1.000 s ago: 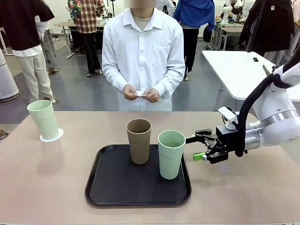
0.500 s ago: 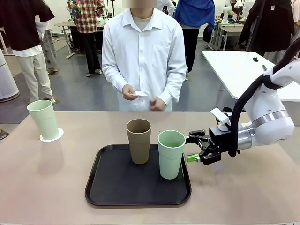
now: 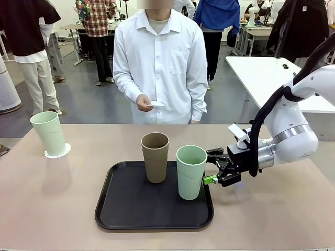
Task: Place coasters on the table and set cups on them.
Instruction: Take one Reusable plastic cup from the Flat Tray and place it on a coaster set by the human.
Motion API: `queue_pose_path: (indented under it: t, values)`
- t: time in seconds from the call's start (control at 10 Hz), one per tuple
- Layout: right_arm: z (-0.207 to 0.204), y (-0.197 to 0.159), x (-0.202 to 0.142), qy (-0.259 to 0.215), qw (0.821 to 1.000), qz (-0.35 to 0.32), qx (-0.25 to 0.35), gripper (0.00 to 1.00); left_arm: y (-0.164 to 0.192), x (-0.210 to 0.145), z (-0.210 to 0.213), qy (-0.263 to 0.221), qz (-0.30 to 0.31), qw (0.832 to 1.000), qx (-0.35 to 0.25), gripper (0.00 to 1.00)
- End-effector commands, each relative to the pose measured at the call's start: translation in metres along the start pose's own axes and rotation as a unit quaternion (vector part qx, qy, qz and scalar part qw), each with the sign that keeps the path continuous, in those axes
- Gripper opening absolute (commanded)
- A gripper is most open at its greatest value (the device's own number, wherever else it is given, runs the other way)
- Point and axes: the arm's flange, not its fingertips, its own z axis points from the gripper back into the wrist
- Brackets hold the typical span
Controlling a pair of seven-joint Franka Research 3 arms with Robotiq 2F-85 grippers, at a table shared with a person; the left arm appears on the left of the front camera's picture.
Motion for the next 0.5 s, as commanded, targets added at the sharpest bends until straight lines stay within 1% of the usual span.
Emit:
queue_pose_path:
  t: [0.0,0.4]
  values:
    - [-0.013,-0.008,-0.004,0.003,1.000,0.008,-0.002,1.00,-0.003,-0.002,0.000,-0.004,-0.003,1.000,0.000,1.00]
    - [-0.034,-0.008,-0.008,0.010,1.000,0.011,0.017,1.00,-0.003,-0.002,0.000,-0.004,-0.003,1.000,0.000,1.00]
